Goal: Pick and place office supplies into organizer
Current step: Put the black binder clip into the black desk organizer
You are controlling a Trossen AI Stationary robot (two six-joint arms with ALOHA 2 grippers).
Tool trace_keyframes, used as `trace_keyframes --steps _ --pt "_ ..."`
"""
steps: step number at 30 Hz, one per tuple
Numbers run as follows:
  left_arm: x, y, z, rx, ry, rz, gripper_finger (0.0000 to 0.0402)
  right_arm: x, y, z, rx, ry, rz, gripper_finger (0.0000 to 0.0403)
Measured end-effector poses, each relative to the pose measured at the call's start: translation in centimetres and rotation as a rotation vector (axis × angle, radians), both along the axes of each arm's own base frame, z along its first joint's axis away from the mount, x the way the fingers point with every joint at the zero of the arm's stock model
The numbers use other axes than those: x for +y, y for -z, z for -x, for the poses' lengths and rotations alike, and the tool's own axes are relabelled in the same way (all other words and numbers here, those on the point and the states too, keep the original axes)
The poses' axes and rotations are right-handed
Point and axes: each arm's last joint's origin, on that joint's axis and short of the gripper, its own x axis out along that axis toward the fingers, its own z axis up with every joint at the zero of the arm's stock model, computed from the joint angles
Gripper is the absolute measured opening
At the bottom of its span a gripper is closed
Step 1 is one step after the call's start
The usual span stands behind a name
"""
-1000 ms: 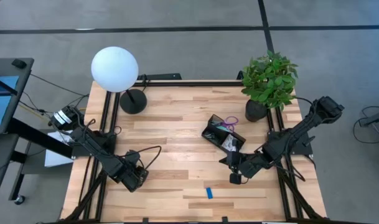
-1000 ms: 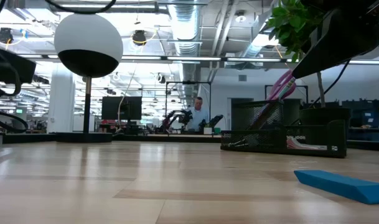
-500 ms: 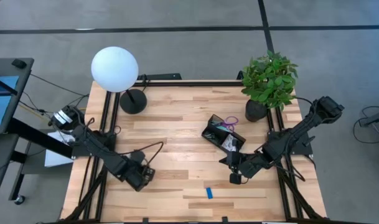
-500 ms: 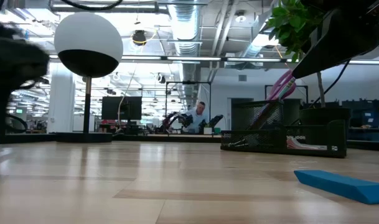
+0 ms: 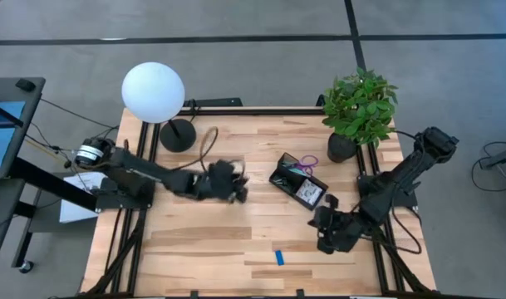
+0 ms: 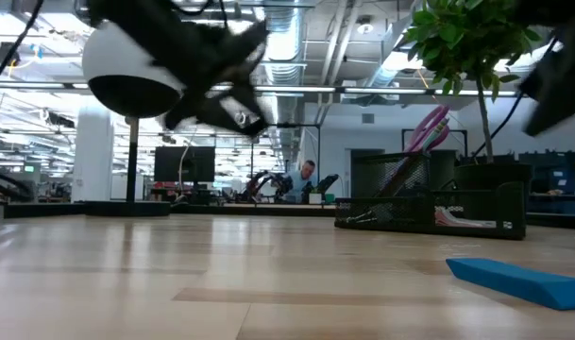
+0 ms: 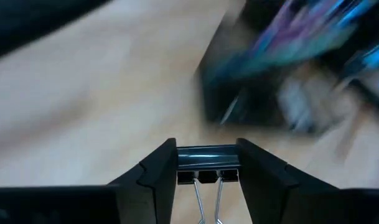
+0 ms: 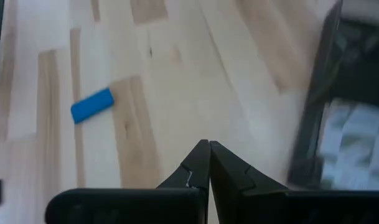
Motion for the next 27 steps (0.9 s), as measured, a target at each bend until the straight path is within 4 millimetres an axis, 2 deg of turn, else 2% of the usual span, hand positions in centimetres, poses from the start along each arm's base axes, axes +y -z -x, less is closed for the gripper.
trace_keyframes --steps 5,10,16,20,24,27 --pt "3.3 -1.1 -3.5 -0.224 0.144 -0.172 0.0135 0.8 1.4 2.1 0.013 0.069 -0.073 0.0005" --pt "5.3 1.1 -6.0 -0.337 0.223 -0.195 0.0137 1.1 2.0 3.1 -0.033 0.110 -0.064 0.0005" --pt "5.9 4.3 -10.4 -0.284 0.315 -0.207 0.0137 1.1 2.0 3.2 -0.040 0.111 -0.064 0.0005" --pt "5.6 5.3 -13.1 -0.285 0.353 -0.220 0.0138 1.1 2.0 3.1 -0.048 0.113 -0.066 0.0005" --pt "5.6 6.1 -14.4 -0.196 0.363 -0.256 0.0138 1.3 2.0 3.2 -0.054 0.108 -0.069 0.0005" --pt "5.7 6.1 -14.7 -0.107 0.377 -0.272 0.0139 1.3 2.0 3.2 -0.056 0.106 -0.072 0.0005"
